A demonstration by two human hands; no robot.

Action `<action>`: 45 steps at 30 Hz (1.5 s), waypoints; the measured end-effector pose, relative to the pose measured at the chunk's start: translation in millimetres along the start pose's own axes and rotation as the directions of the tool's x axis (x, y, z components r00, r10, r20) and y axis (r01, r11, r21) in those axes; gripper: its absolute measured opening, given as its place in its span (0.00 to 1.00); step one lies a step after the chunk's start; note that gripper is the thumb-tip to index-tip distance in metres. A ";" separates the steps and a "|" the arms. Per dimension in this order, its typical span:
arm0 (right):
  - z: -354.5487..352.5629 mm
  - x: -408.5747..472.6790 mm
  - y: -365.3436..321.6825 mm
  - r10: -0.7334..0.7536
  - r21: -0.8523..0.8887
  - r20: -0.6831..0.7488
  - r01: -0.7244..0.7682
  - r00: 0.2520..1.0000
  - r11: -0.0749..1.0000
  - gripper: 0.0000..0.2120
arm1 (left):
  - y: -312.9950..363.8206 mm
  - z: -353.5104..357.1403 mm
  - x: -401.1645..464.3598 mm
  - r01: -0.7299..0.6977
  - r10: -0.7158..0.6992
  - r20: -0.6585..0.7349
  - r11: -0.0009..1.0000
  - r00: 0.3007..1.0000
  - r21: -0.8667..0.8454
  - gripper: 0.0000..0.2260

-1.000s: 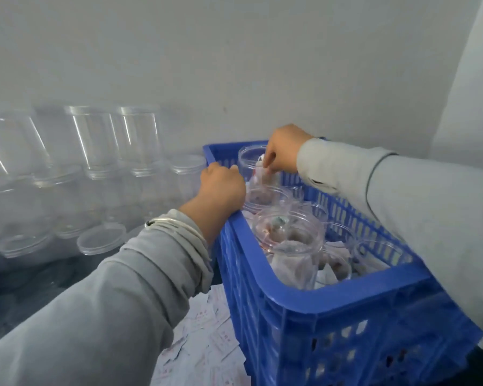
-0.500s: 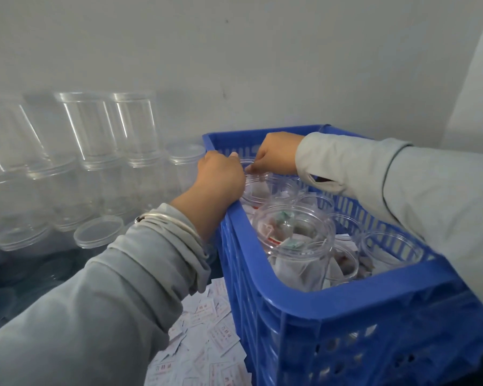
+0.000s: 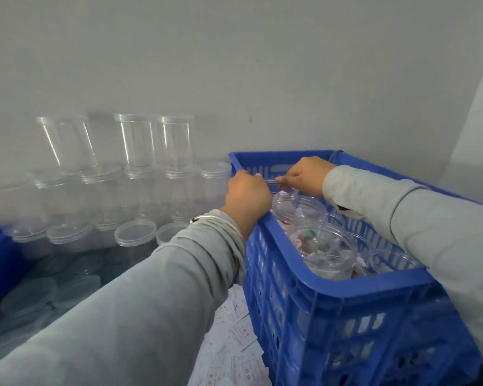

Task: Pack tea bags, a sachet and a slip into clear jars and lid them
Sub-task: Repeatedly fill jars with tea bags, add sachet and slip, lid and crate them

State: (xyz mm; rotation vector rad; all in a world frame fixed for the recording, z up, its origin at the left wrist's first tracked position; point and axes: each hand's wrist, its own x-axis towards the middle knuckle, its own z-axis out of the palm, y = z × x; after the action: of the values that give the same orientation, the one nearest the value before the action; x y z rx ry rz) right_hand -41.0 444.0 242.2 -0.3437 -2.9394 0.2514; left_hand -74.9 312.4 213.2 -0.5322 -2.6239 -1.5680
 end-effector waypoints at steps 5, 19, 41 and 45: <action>-4.5 -11.9 -1.7 0.007 0.102 -0.157 0.009 0.988 0.995 0.18 | -29.5 -32.9 -9.9 0.012 -0.010 0.026 0.994 1.000 -0.107 0.09; -10.4 -45.5 -180.7 -0.374 0.028 -0.214 0.388 0.903 0.921 0.13 | -201.3 -255.3 -46.4 0.218 -0.209 -0.151 0.975 0.966 0.046 0.13; 110.7 141.3 -458.0 0.374 0.612 -0.405 -0.056 0.834 0.789 0.39 | -330.6 -365.3 -117.7 -0.037 0.149 -0.183 0.861 0.972 0.507 0.10; 115.9 180.2 -455.3 0.479 0.685 -0.241 -0.201 0.844 0.700 0.46 | -329.1 -361.3 -119.9 -0.088 0.215 -0.172 0.834 0.961 0.545 0.11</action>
State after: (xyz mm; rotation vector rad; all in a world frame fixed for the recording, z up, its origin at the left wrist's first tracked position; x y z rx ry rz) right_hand -332.5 33.9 241.3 -0.7380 -2.1696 1.0651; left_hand -114.8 -172.8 86.1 -0.4676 -2.5903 -0.7369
